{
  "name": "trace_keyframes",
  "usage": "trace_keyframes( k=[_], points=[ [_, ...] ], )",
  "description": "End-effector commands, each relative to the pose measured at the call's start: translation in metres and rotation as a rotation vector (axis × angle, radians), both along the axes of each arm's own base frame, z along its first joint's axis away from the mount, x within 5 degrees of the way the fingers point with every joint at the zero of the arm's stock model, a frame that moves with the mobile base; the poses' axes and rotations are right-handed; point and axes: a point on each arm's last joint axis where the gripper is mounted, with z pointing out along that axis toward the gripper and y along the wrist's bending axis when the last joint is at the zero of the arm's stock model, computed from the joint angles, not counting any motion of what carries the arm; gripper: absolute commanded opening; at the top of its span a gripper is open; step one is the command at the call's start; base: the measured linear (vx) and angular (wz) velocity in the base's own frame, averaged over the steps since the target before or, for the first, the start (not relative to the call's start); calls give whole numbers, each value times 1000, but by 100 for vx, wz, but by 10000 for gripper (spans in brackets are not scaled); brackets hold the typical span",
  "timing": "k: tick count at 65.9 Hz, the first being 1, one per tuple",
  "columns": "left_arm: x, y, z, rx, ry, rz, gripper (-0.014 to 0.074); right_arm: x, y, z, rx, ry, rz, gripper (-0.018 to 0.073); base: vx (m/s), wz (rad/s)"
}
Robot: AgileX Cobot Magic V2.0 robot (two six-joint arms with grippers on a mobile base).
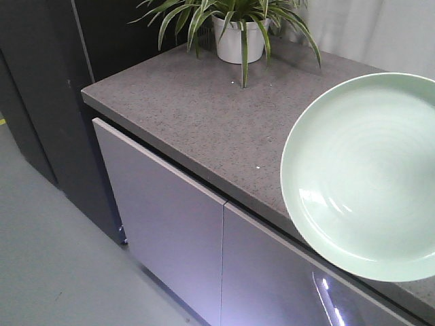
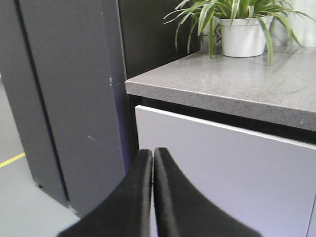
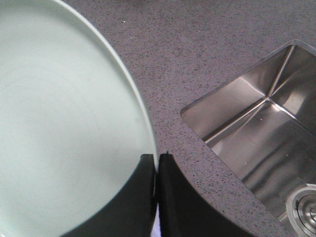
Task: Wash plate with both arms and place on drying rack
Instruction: 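Drive the base toward the counter with the potted plant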
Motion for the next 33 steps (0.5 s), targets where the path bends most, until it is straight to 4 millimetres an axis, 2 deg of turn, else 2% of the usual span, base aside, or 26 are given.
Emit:
trace_keyframes(
  k=[1, 33],
  points=[
    [1, 0, -2, -13, -46, -5, -6, 1, -1, 13, 18, -93, -16, -3, 6, -22],
    [1, 0, -2, -13, -46, -5, -6, 1, -1, 13, 18, -93, -16, -3, 5, -21]
  ],
)
